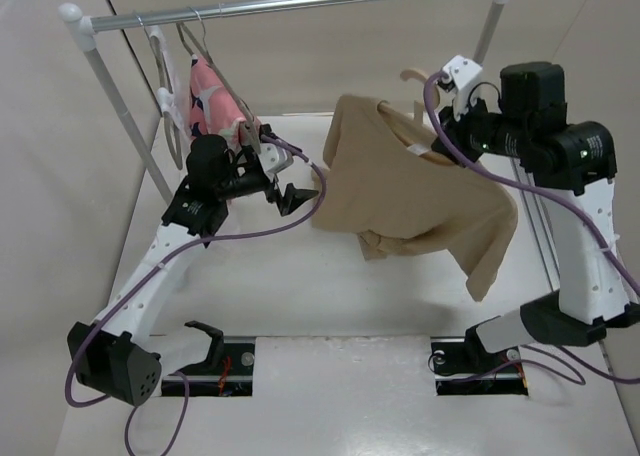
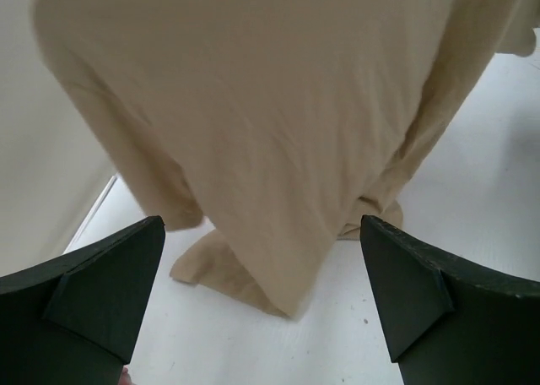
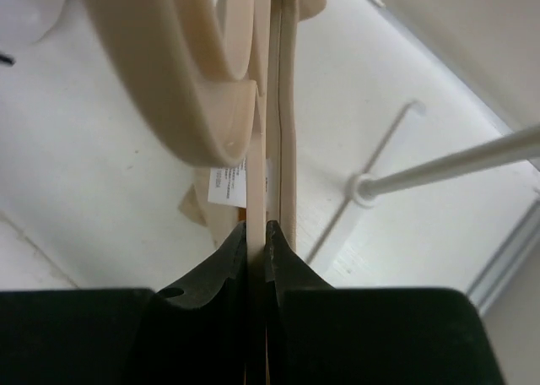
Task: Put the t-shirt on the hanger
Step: Hang the hanger with tshirt onto the clothesline
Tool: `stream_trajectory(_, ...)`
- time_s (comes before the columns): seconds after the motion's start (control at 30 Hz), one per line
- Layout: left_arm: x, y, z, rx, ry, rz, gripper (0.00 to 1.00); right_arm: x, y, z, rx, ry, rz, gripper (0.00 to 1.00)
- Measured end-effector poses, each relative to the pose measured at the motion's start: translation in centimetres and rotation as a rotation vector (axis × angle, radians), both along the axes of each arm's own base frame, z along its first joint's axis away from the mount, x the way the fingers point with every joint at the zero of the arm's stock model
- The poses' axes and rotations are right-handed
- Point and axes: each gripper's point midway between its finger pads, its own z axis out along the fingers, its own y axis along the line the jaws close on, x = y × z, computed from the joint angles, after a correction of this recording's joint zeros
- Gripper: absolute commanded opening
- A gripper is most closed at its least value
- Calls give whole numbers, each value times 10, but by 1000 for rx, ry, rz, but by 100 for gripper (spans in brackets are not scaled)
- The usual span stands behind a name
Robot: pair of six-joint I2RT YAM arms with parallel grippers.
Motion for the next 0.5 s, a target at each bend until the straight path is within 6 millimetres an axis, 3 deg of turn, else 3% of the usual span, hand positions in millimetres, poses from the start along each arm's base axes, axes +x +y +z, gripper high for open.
stream_trajectory(0.2, -7, -4, 5, 2, -27, -20, 100, 44, -21, 57, 16, -150, -155, 0)
stream_trajectory(0.5, -15, 4, 10, 5, -66, 9, 100, 82, -35, 97, 109, -352, -289, 0)
